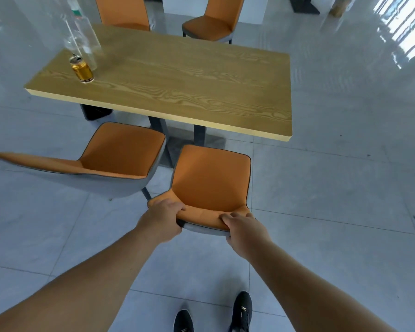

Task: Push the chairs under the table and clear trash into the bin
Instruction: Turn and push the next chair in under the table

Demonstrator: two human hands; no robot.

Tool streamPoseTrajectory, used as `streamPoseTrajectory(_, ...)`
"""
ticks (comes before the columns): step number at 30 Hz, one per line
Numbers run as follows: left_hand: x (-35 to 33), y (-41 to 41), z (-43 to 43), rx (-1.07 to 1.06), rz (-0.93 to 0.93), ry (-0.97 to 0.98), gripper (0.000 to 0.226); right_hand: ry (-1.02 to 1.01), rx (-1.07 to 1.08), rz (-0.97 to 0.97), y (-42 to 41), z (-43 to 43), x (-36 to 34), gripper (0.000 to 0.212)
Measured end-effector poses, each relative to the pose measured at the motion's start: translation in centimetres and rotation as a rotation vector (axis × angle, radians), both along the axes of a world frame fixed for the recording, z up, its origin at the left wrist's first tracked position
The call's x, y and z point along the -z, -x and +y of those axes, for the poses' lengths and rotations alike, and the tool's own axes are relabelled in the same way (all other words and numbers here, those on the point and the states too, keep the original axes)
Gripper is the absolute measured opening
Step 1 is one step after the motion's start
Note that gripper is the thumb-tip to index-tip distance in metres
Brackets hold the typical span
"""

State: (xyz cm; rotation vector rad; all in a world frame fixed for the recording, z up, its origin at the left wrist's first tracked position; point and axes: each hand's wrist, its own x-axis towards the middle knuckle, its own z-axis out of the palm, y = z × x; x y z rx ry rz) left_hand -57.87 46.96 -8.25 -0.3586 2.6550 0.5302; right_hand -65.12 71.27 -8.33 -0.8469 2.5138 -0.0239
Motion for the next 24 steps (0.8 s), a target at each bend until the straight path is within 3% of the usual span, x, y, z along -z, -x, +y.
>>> streamPoseTrajectory(12,0.7,4.4,2.2,0.051,-0.003,0.028,0.048,-0.073,0.101,-0.065,5.0,1.5,0.2,0.043)
streamPoseTrajectory(14,-0.1,4.8,2.0,0.058,-0.111,0.02,0.055,-0.085,0.098,-0.083,4.8,1.3,-0.5,0.043)
streamPoseTrajectory(18,-4.5,7.6,2.6,0.036,-0.324,0.003,0.071,-0.053,0.117,-0.091,5.5,2.0,-4.6,0.064)
streamPoseTrajectory(24,-15.4,16.6,7.7,0.03,0.236,0.083,0.089,0.21,0.162,0.351,12.8,7.7,-16.0,0.076)
